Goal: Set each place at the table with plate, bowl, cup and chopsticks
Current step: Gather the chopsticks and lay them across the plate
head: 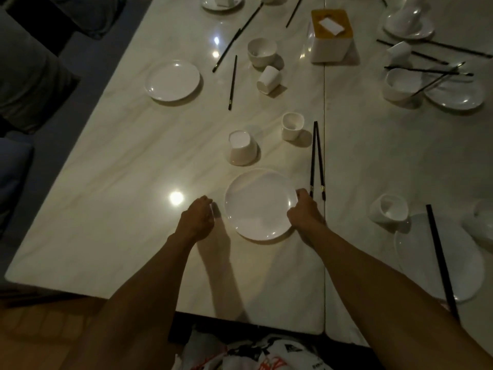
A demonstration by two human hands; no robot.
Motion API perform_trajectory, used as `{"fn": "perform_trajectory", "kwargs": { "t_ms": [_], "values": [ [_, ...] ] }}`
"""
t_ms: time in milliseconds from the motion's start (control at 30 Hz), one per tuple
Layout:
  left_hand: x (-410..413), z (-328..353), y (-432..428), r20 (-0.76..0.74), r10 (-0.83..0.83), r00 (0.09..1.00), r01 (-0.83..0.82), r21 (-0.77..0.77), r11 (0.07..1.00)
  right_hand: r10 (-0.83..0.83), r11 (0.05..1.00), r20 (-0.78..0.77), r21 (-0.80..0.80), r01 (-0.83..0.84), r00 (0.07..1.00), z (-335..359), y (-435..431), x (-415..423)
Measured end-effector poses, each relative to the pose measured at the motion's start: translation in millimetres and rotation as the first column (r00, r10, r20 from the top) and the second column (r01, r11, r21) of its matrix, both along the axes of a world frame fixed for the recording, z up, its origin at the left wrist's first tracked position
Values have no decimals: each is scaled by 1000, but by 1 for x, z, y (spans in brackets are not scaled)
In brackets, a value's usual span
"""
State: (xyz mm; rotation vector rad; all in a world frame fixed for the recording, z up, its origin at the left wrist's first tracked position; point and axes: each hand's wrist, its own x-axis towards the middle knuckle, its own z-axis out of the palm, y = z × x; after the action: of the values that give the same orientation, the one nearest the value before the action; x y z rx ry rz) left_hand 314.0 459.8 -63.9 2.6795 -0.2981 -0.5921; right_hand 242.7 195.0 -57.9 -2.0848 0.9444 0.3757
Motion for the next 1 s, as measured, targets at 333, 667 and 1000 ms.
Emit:
{"fn": "perform_trajectory", "kwargs": {
  "t_ms": [333, 667, 1000],
  "values": [
    [-14, 1, 61, -22, 52, 998, -56, -183, 981, 61, 992, 26, 108, -64, 998, -9, 87, -39],
    [-8, 3, 73, -18, 70, 997, -72, -147, 987, -54, 997, 102, 66, 48, 993, 9, 110, -40],
    [100, 31, -54, 258, -161, 953, 186, -75, 980, 106, 993, 129, -65, -98, 986, 7, 50, 54]
  ]
}}
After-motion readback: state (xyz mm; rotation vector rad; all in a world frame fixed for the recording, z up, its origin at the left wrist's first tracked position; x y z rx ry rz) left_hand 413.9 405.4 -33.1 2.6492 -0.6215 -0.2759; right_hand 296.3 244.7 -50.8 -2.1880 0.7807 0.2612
